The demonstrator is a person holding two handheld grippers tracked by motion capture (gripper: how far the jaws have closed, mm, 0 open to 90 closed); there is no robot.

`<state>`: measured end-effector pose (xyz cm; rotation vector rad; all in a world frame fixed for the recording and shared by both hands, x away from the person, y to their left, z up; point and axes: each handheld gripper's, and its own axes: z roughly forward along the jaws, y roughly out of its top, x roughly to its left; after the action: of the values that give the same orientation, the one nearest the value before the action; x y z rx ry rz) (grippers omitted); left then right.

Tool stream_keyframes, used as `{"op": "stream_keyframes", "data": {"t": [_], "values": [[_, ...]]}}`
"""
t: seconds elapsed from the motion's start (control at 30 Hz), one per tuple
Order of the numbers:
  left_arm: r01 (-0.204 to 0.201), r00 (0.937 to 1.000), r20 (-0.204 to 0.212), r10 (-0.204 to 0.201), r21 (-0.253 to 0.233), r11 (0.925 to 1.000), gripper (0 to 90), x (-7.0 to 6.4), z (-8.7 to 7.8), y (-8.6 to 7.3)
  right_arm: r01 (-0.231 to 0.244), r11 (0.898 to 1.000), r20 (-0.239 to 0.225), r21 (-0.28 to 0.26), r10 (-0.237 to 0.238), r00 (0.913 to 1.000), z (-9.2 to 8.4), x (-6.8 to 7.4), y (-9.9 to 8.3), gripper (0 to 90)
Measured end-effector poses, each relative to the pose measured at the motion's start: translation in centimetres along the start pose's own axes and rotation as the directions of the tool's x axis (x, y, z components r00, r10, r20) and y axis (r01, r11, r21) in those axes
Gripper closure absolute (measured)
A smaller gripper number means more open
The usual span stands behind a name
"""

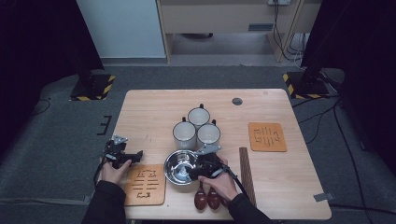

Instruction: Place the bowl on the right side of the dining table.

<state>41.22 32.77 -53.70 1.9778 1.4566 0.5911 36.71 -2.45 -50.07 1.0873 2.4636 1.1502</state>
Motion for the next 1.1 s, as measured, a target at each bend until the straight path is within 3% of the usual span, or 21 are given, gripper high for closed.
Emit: {"op": "stream_keyframes", "data": {"t": [0.17,0.37,0.7,1.1], "values": [[0.0,1.0,0.0,0.0,0.0,1.0,0.0,0.0,0.0,0.0,-0.002,1.0,0.029,0.016,0.002,0.9996,0.8,-0.2,0.0,31.1],[0.0,1.0,0.0,0.0,0.0,1.0,0.0,0.0,0.0,0.0,0.008,0.998,0.045,0.069,-0.011,0.9989,1.5,-0.7,0.1,51.0],[0.0,1.0,0.0,0.0,0.0,1.0,0.0,0.0,0.0,0.0,0.005,0.995,0.082,0.101,-0.013,0.9965,1.8,-0.9,0.4,68.4],[0.0,1.0,0.0,0.0,0.0,1.0,0.0,0.0,0.0,0.0,-0.015,0.994,0.108,0.106,0.003,0.9941,2.1,-0.8,0.7,70.4]]}}
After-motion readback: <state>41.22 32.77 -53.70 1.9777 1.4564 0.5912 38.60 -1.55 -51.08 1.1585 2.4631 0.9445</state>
